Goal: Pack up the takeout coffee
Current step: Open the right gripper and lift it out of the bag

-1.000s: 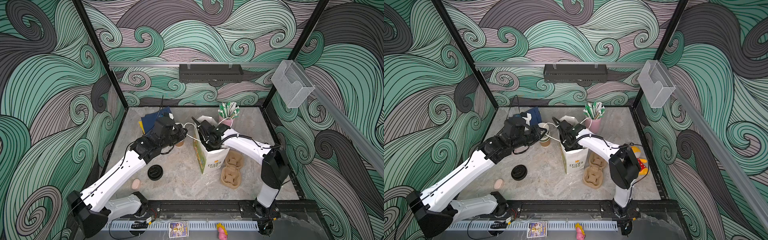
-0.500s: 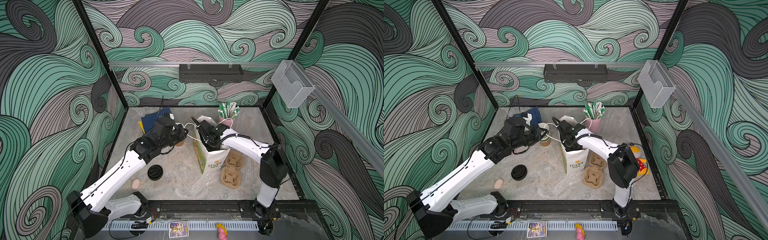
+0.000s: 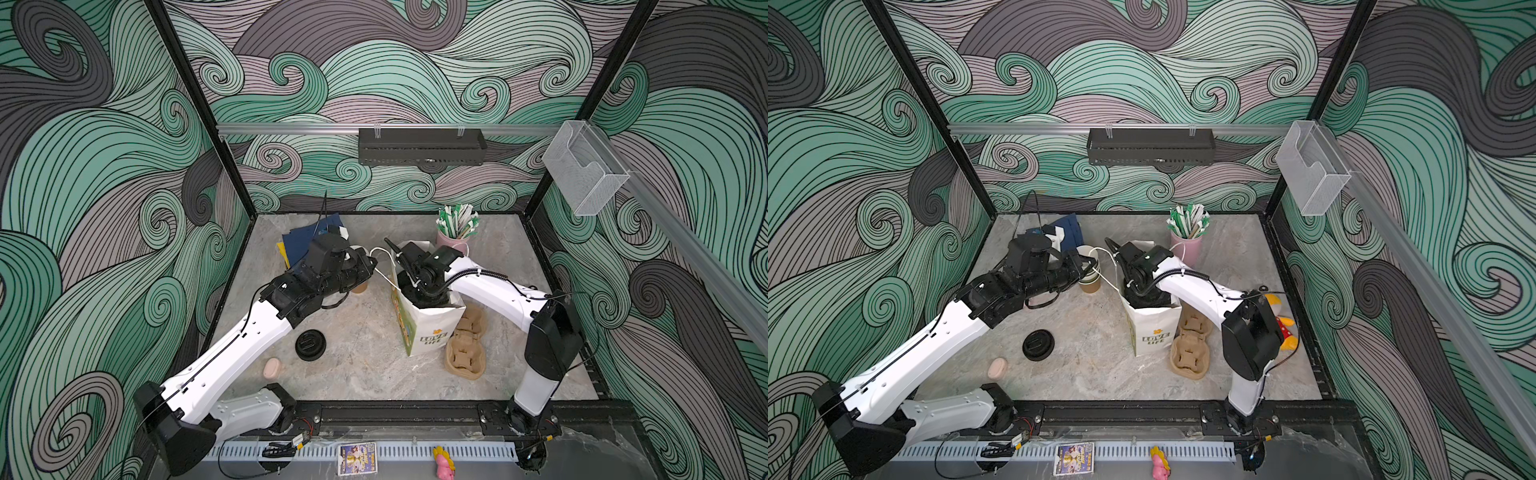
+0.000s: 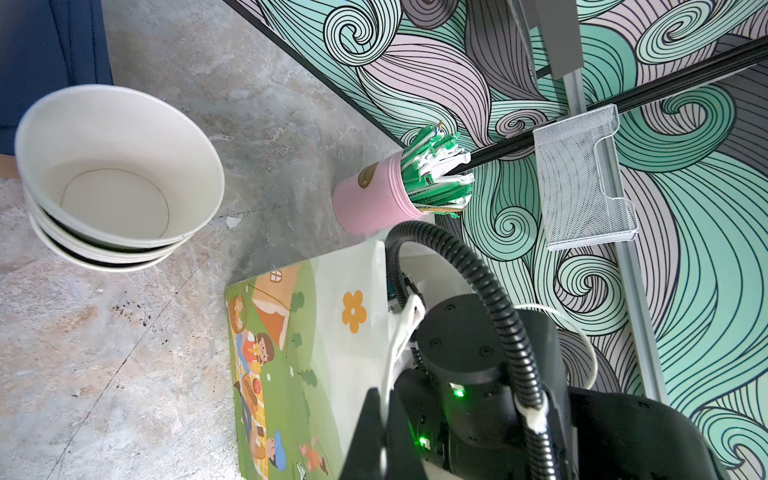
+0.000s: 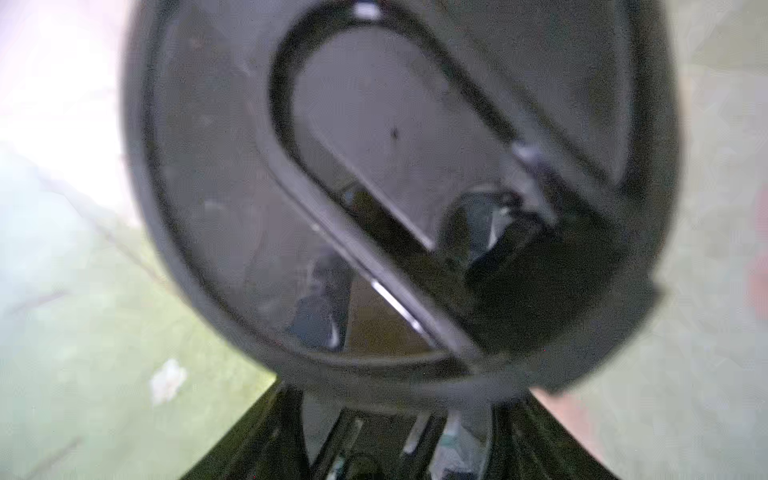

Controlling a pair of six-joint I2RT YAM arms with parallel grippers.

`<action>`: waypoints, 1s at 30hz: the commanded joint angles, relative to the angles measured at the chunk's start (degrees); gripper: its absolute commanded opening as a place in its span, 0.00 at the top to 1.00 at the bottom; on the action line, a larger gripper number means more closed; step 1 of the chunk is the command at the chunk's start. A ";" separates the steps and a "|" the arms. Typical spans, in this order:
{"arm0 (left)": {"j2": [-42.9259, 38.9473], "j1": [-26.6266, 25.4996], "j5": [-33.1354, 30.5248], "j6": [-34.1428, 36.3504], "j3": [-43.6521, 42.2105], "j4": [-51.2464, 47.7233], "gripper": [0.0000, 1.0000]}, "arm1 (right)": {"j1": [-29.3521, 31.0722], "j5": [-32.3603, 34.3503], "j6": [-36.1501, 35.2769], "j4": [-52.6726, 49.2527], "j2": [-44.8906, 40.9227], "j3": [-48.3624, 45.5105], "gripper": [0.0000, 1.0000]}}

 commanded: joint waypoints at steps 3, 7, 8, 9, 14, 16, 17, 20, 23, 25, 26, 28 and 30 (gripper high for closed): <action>-0.78 0.50 -0.15 0.03 -0.13 0.15 1.00 | 0.24 0.90 0.18 -5.80 -1.15 1.47 0.21; -1.13 0.50 -0.15 -0.01 -0.31 -0.30 1.00 | 0.29 1.50 0.78 -5.23 -2.17 2.16 0.23; -1.22 0.50 -0.15 0.01 -0.22 -0.54 1.00 | 0.16 1.69 1.09 -4.87 -2.69 2.23 0.24; -1.33 0.50 -0.15 0.14 -0.23 -0.63 1.00 | 0.16 1.70 1.27 -4.53 -3.08 2.25 0.25; -1.64 0.50 -0.24 -0.10 -0.61 -1.07 1.00 | 0.08 1.58 2.36 -1.21 -6.12 1.81 0.24; -1.83 0.50 -0.24 -0.44 -0.92 -0.97 1.00 | 0.14 1.31 2.56 -0.37 -6.97 1.81 0.22; -1.84 0.50 -0.24 -0.39 -1.01 -1.04 1.00 | 0.16 1.10 2.67 0.09 -7.40 1.77 0.22; -1.93 0.50 -0.20 -0.22 -1.10 -1.26 1.00 | 0.16 1.29 2.77 0.48 -7.41 1.73 0.21; -2.10 0.50 -0.24 -0.35 -1.36 -1.36 1.00 | 0.18 0.75 2.97 0.54 -7.12 2.11 0.23; -2.21 0.49 -0.48 -0.23 -1.41 -1.68 1.00 | 0.21 0.76 3.00 0.65 -7.31 2.59 0.25; -2.41 0.50 -0.66 -0.30 -1.50 -1.78 1.00 | 0.24 1.02 2.84 0.56 -7.39 3.03 0.26; -2.67 0.49 -1.07 -0.38 -1.79 -1.75 1.00 | 0.24 1.70 2.86 0.26 -7.63 3.89 0.26; -2.89 0.50 -1.37 -0.60 -2.06 -1.75 1.00 | 0.24 2.54 2.89 0.01 -7.82 5.04 0.25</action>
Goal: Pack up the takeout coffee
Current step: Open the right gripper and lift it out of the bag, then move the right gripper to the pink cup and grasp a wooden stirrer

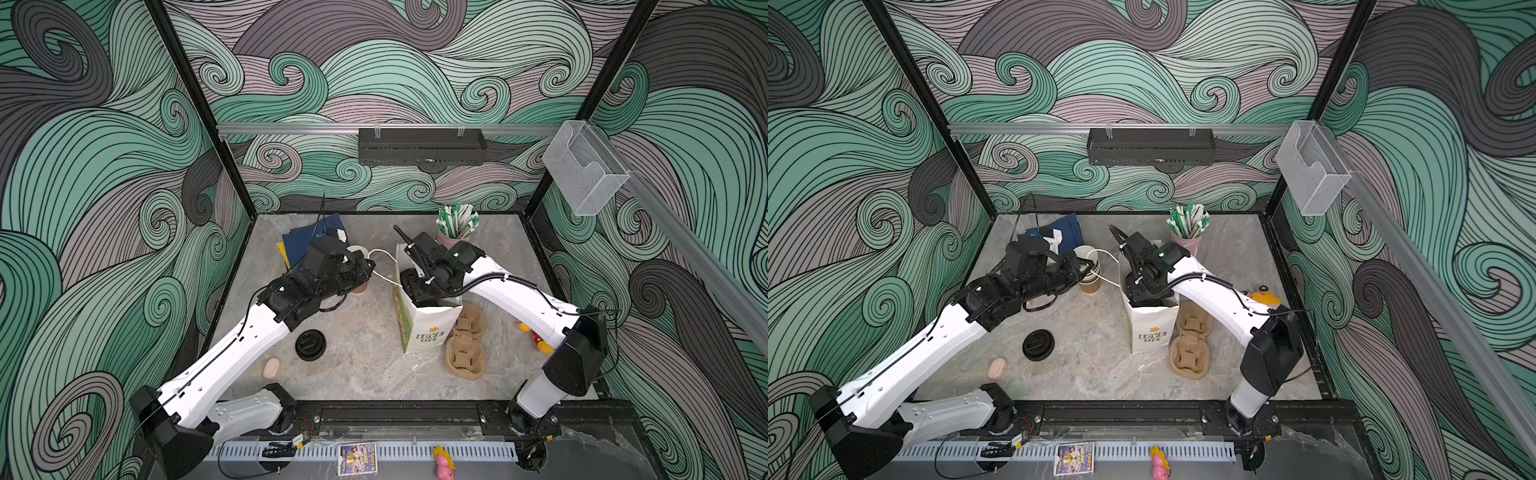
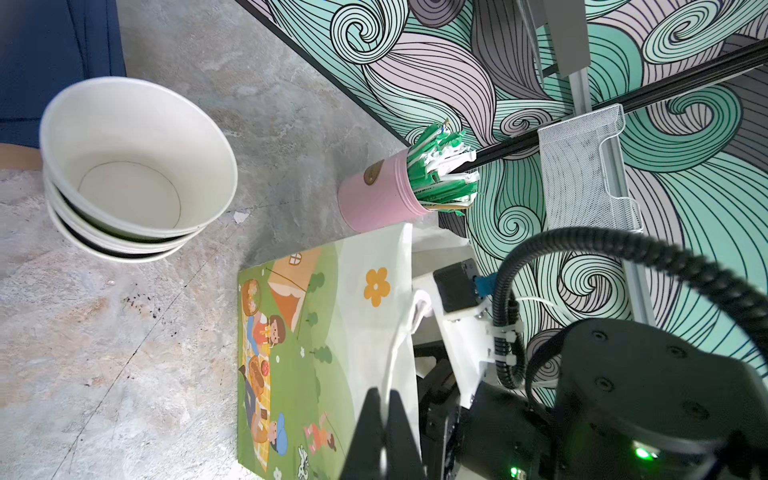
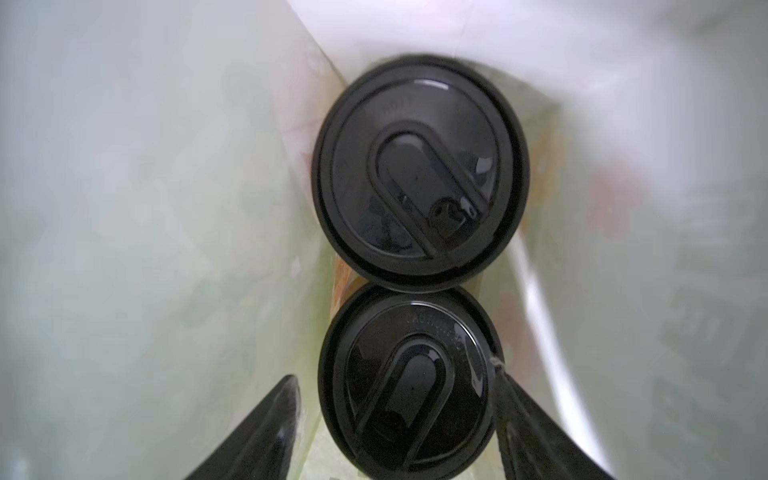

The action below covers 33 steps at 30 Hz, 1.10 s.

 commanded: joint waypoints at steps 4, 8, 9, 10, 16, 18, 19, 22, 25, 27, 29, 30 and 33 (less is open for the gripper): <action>-1.29 0.52 -1.14 -0.45 -0.63 -1.24 1.00 | 0.42 3.50 0.21 -1.58 -1.08 5.37 0.20; -1.43 0.47 -1.23 -0.56 -0.97 -1.36 1.00 | 0.51 4.91 -0.08 -2.23 -2.16 8.19 0.20; -1.45 0.47 -1.39 -0.63 -0.99 -1.32 1.00 | 0.52 4.93 -0.15 -2.24 -2.49 8.85 0.21; -1.42 0.52 -1.45 -0.61 -0.98 -1.23 1.00 | 0.55 4.91 -0.19 -2.25 -2.80 9.66 0.22; -1.15 0.48 -2.19 -0.63 -0.50 -1.62 1.00 | 0.60 0.13 -4.33 -0.86 -6.16 16.04 0.27; -1.08 0.47 -2.54 -0.63 -0.36 -1.81 1.00 | 0.60 -2.95 -7.21 -0.83 -7.66 18.67 0.28; -1.01 0.47 -2.55 -0.63 -0.36 -1.44 1.00 | 0.60 -5.01 -8.79 -0.74 -8.45 19.84 0.28; -0.57 0.52 -2.27 -0.09 -0.11 -0.35 0.88 | 0.60 -9.99 -11.49 -0.87 -10.78 23.41 0.29; -0.52 0.47 -1.76 1.73 0.64 1.03 0.71 | 0.40 -9.29 -12.32 -2.39 -13.02 27.65 0.29; -1.03 0.47 -0.68 3.35 0.67 3.21 0.62 | -0.24 -4.53 -11.97 -4.47 -14.64 29.35 0.30; -2.13 0.52 0.59 5.71 0.69 5.31 0.54 | -2.05 2.48 -10.58 -6.79 -16.56 29.69 0.32; -2.65 0.49 0.55 6.70 0.98 5.28 0.52 | -3.08 5.37 -9.75 -7.87 -17.29 29.21 0.33; -4.93 0.63 -2.24 9.53 2.41 2.50 0.45 | -8.57 12.27 -6.18 -10.21 -20.08 26.18 0.39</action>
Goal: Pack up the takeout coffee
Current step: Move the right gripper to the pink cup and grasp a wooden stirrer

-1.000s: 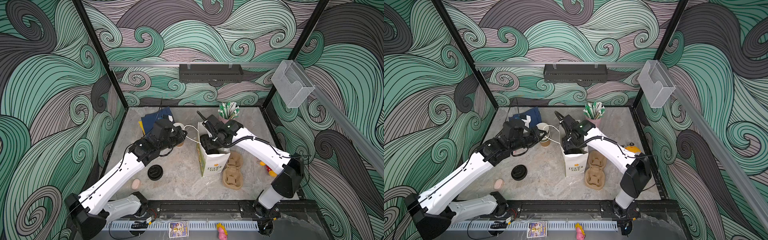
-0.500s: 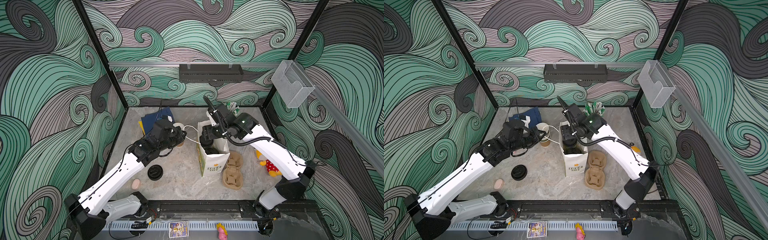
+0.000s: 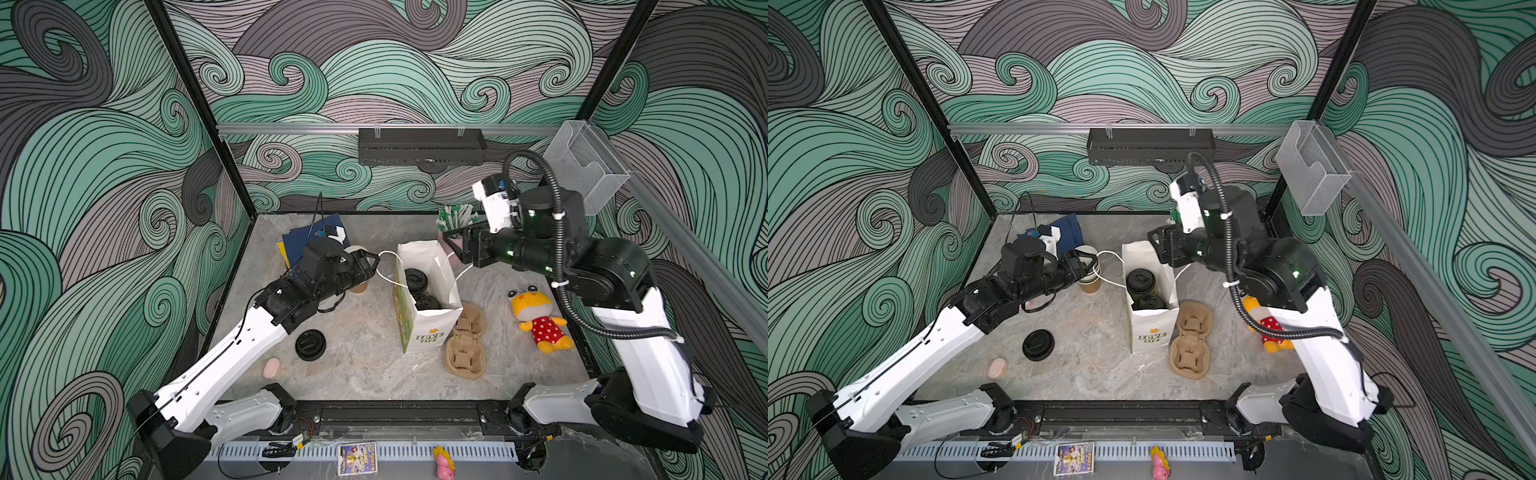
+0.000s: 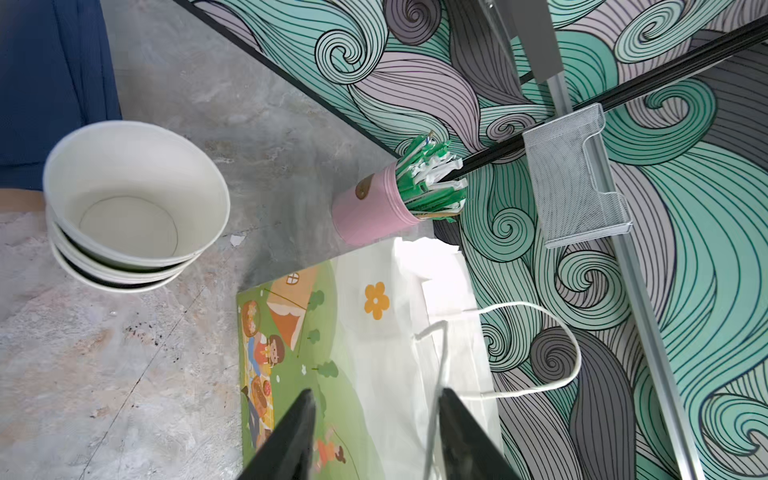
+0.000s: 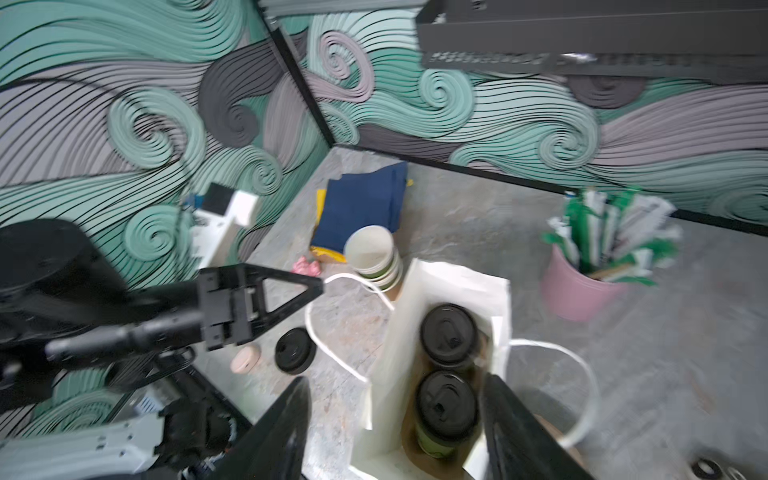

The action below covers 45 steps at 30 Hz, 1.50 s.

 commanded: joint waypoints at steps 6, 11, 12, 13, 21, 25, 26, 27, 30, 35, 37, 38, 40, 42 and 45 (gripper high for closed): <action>-3.37 1.65 -8.68 7.00 10.15 -9.89 0.42 | -17.88 -0.73 7.25 -4.77 2.81 -9.23 0.48; -0.06 1.84 -13.18 7.57 14.89 -12.23 0.43 | -20.94 -5.32 6.35 1.28 10.83 -11.75 0.47; 0.57 1.86 -13.45 7.81 15.22 -11.36 0.44 | -21.39 -5.54 6.34 2.72 12.07 -12.24 0.46; 1.30 1.86 -13.62 7.99 15.64 -10.48 0.44 | -21.90 -5.49 6.43 4.43 13.48 -12.61 0.45; 6.54 1.86 -13.32 8.61 18.18 -6.18 0.45 | -25.10 -6.10 9.13 14.07 22.45 -13.91 0.46; 7.87 2.01 -13.12 8.80 18.66 -6.08 0.45 | -25.64 -5.27 9.28 15.67 26.06 -13.48 0.50; 8.01 2.03 -13.14 8.65 18.62 -5.93 0.45 | -25.73 -4.96 9.52 15.89 26.73 -13.43 0.51; 8.14 2.11 -13.15 8.49 18.60 -5.72 0.45 | -26.07 -4.81 9.90 16.25 27.29 -13.40 0.52; 8.54 2.37 -13.03 8.43 18.64 -5.30 0.45 | -26.40 -6.27 10.86 18.36 28.31 -13.78 0.55; 9.48 2.82 -12.32 8.34 19.09 -4.80 0.45 | -26.57 -6.39 11.03 18.73 30.28 -13.43 0.59; 9.64 2.98 -12.20 8.25 19.19 -4.81 0.46 | -26.69 -6.01 11.25 18.91 30.75 -13.52 0.62; 9.67 3.00 -12.25 8.19 19.24 -4.82 0.46 | -26.78 -5.71 11.35 19.03 30.90 -13.59 0.62; 9.70 3.16 -12.26 8.15 19.28 -4.76 0.46 | -27.00 -5.48 11.58 19.75 31.17 -13.86 0.65; 9.87 3.26 -12.18 8.19 19.38 -4.76 0.46 | -27.10 -5.56 11.69 20.43 31.73 -13.78 0.67; 10.03 3.24 -12.09 8.10 19.73 -4.87 0.46 | -27.35 -5.85 11.61 20.51 32.83 -13.10 0.69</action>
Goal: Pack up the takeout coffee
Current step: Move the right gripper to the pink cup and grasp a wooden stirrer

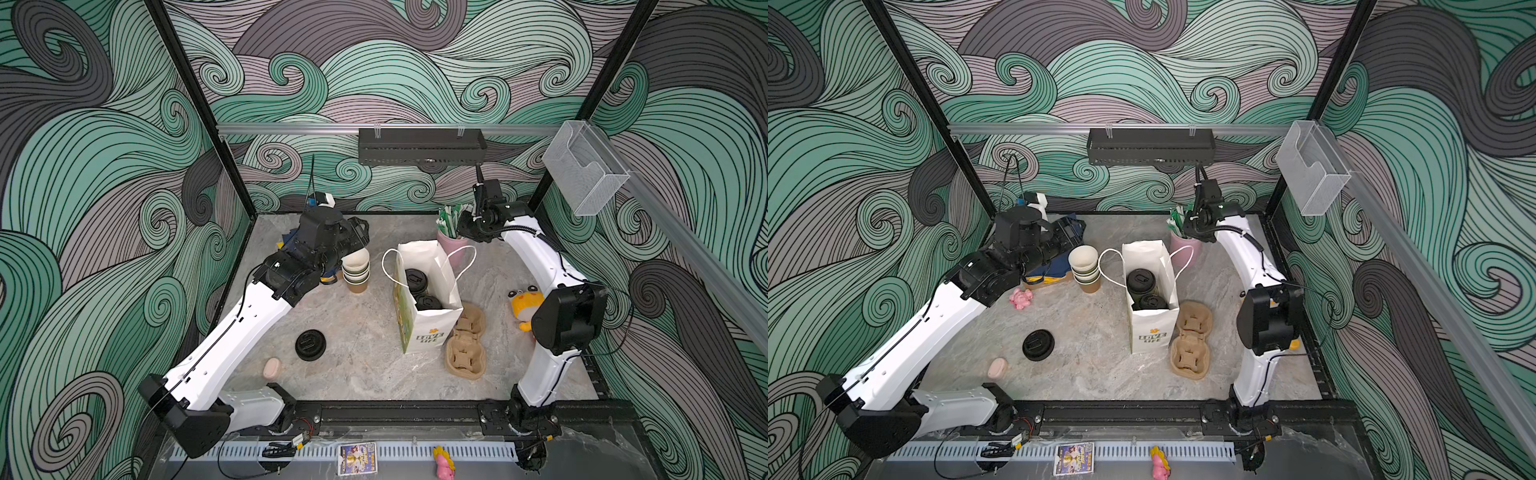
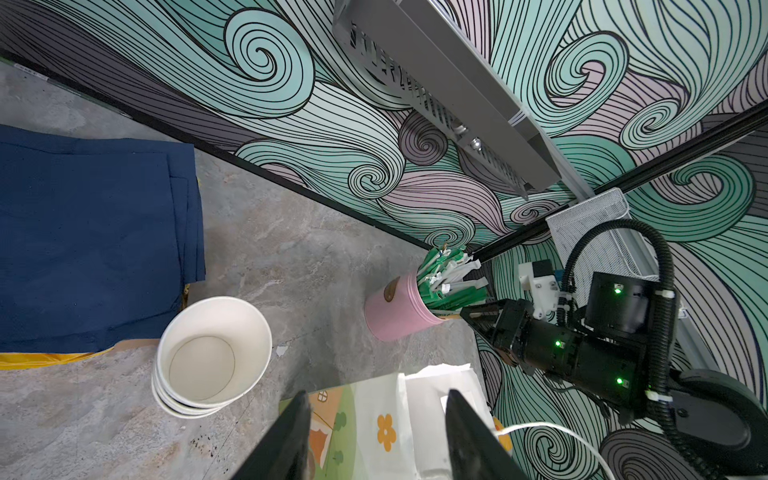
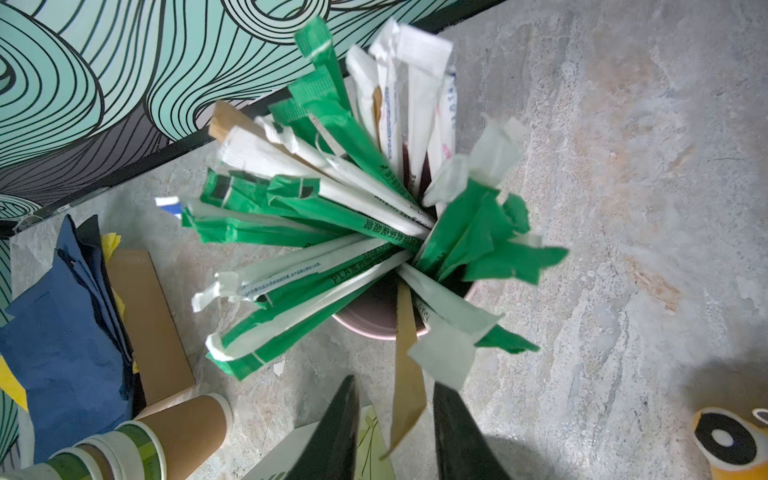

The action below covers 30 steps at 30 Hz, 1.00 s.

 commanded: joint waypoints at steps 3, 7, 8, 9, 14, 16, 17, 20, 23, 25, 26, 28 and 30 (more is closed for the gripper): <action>0.37 0.40 0.21 0.62 2.93 0.45 0.46 | -0.49 0.45 0.76 1.23 2.19 1.43 0.73; 0.18 0.44 0.13 0.54 3.01 -0.03 0.46 | -0.57 0.54 0.88 1.25 2.29 1.61 0.79; 0.13 0.40 0.05 0.58 3.00 -0.06 0.46 | -0.56 0.54 0.81 1.26 2.25 1.61 0.81; 0.13 0.40 -0.04 0.50 2.99 -0.12 0.47 | -0.61 0.40 0.74 1.28 2.04 1.61 0.82; -0.06 0.38 0.03 0.01 2.86 -0.34 0.47 | -0.61 0.19 0.13 0.55 0.49 1.27 0.88; -0.02 0.40 0.21 -0.14 2.72 -0.32 0.47 | -0.58 0.06 -0.20 -0.03 -0.48 1.25 0.90; -0.10 0.40 0.30 -0.17 2.73 -0.25 0.47 | -0.56 0.02 -0.45 -0.31 -0.96 1.26 0.91; -0.29 0.40 0.54 -0.24 2.50 -0.26 0.47 | -0.57 0.03 -0.95 -1.33 -2.74 1.00 0.93; -0.53 0.40 0.83 -0.41 2.14 -0.27 0.47 | -0.63 -0.03 -1.33 -2.78 -4.55 1.00 0.93; -0.77 0.40 1.07 -0.51 1.87 -0.25 0.47 | -0.58 0.24 -1.66 -3.68 -5.79 1.04 0.93; -0.88 0.40 1.24 -0.46 1.75 -0.22 0.47 | -0.59 0.35 -1.85 -4.02 -6.18 1.16 0.93; -0.97 0.40 1.76 -0.43 1.58 -0.24 0.47 | -0.57 0.84 -2.50 -5.14 -7.30 1.63 0.93; -0.97 0.40 2.47 -0.43 1.40 -0.40 0.47 | -0.56 1.50 -3.36 -6.75 -8.07 2.45 0.93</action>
